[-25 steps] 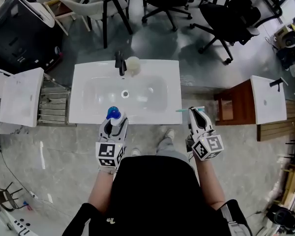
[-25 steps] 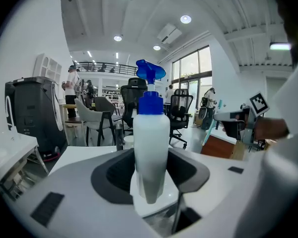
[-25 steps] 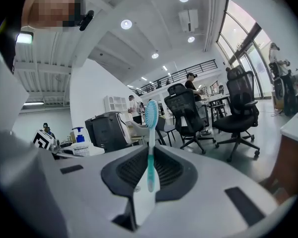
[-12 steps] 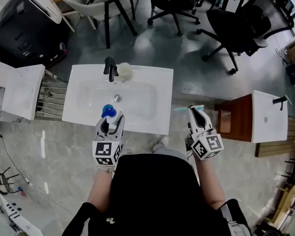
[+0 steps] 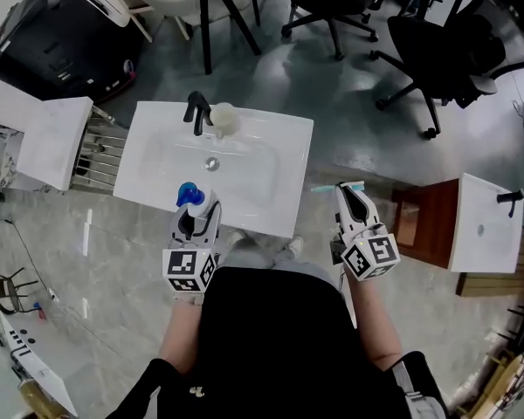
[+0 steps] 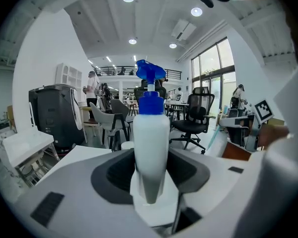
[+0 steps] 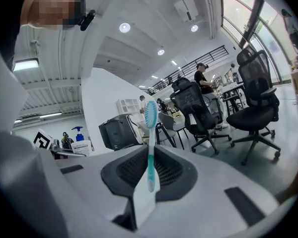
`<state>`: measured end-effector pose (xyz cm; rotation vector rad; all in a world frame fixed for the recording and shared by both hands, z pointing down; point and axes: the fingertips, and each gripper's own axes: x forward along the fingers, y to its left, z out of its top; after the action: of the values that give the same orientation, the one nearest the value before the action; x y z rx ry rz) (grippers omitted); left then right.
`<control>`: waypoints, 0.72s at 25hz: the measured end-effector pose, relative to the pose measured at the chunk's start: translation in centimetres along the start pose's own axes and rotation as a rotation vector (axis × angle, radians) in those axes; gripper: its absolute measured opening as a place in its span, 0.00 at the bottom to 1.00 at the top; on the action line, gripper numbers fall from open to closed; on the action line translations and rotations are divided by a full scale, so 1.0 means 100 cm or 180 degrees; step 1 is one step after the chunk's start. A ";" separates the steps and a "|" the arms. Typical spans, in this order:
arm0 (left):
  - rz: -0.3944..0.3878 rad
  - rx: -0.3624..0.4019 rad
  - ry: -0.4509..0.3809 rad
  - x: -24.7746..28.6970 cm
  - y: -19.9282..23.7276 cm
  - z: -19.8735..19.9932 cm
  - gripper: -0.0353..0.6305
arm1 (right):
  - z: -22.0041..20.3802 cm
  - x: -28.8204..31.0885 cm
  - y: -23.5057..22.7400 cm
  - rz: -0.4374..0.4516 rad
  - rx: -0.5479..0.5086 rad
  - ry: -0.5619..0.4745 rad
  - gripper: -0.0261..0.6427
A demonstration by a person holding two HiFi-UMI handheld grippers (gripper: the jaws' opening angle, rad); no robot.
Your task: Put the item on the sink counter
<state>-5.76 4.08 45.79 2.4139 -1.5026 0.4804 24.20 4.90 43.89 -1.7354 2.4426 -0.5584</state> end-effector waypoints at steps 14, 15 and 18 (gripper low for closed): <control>0.0127 -0.0052 0.0032 0.007 0.026 0.000 0.36 | -0.004 0.045 0.008 0.0152 -0.0012 0.0089 0.12; 0.0130 -0.0050 0.0032 0.008 0.030 0.001 0.36 | -0.004 0.050 0.010 0.0161 -0.0019 0.0097 0.12; 0.0128 -0.0030 0.0039 0.008 0.043 0.002 0.36 | -0.004 0.069 0.020 0.0182 -0.0034 0.0118 0.12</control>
<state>-9.28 1.50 46.12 2.3732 -1.5476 0.4944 19.90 -0.82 44.45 -1.6678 2.5158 -0.5776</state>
